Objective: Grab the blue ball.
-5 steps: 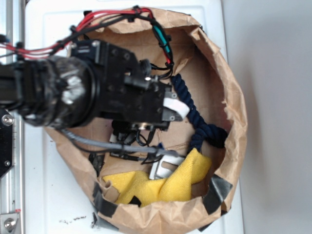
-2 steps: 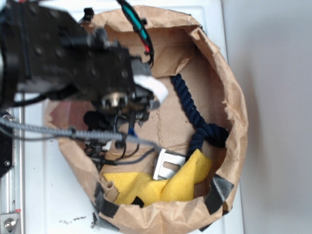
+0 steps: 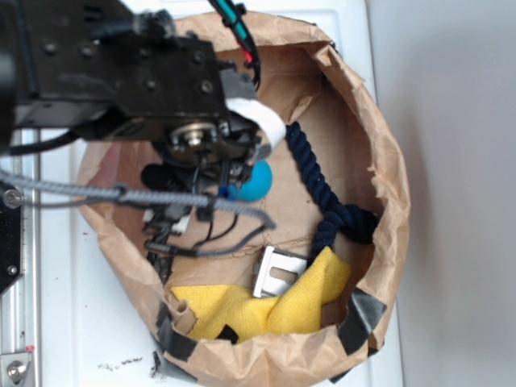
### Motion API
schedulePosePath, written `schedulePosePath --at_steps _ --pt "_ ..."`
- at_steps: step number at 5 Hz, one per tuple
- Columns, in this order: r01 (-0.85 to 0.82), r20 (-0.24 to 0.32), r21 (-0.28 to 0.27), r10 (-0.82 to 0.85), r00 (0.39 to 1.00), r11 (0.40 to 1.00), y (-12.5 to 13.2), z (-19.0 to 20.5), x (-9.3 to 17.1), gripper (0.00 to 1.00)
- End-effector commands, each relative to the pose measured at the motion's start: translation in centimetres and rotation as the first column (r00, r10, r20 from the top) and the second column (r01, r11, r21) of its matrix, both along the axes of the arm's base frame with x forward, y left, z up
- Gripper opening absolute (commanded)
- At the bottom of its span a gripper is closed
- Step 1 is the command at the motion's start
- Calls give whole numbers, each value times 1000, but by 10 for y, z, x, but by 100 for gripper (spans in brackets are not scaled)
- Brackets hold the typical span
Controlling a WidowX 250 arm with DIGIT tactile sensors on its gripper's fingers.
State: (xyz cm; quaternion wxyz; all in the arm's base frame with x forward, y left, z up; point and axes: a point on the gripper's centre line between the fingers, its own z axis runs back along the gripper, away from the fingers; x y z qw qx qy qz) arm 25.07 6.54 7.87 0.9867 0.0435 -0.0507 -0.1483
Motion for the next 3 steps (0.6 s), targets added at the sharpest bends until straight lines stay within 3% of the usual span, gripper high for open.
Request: schedulePosePath --at_steps 1,3 --pt "39 16 16 -39 999 999 -10 -14 7 100" --pt "21 58 -19 -20 998 1000 -11 5 19 100"
